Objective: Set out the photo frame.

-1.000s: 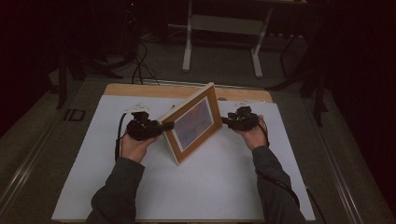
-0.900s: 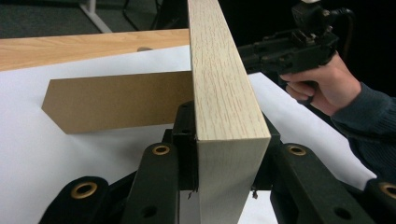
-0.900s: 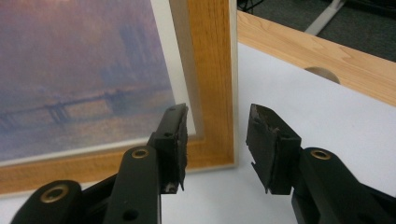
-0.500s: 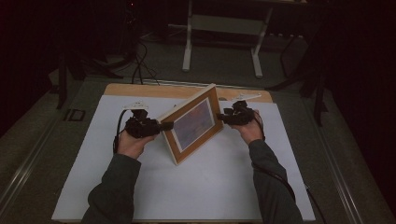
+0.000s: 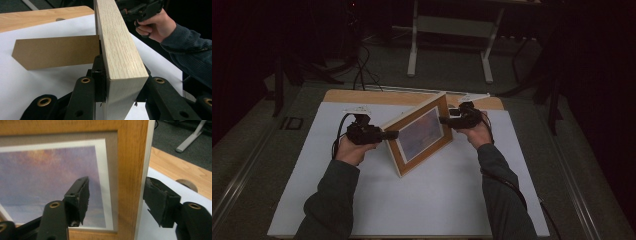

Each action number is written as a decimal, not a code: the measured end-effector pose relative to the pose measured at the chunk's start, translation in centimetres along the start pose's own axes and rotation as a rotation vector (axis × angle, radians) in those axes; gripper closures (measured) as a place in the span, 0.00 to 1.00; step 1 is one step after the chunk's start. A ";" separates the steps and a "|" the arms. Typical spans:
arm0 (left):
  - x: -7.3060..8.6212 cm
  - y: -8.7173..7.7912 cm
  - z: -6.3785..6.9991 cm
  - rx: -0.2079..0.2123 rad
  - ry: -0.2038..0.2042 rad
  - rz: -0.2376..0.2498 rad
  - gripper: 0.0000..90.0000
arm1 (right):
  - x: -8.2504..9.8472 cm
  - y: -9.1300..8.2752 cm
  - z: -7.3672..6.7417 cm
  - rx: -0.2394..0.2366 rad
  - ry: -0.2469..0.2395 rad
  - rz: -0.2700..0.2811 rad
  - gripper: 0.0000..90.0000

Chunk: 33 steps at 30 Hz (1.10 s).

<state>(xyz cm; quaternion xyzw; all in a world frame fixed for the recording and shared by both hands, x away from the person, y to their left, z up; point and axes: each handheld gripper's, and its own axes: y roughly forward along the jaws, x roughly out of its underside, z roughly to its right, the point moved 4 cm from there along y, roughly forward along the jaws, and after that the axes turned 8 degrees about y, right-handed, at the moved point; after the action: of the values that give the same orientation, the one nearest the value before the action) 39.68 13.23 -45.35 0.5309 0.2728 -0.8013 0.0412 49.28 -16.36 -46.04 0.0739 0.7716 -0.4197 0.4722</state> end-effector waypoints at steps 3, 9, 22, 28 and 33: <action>0.0 0.0 -0.1 0.019 0.003 0.001 0.78 | -0.4 0.1 0.2 0.026 -0.002 -0.006 0.37; -0.3 0.2 -0.5 0.060 0.026 -0.019 0.78 | -0.7 0.4 0.7 -0.010 0.032 -0.002 0.33; -0.3 0.4 -1.1 0.123 0.033 -0.024 0.77 | -0.3 0.7 1.1 -0.104 0.080 -0.008 0.38; -0.4 0.3 -1.2 0.105 0.038 -0.030 0.77 | 0.1 0.2 1.6 -0.114 0.093 0.001 0.47; -0.4 0.4 -1.2 0.084 0.046 -0.034 0.78 | 0.4 -0.1 1.8 -0.119 0.104 0.013 0.52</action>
<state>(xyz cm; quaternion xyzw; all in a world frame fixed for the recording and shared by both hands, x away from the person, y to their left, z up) 40.94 13.39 -45.50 0.5456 0.2491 -0.8002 -0.0011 50.20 -17.84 -46.69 0.0726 0.8182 -0.3657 0.4376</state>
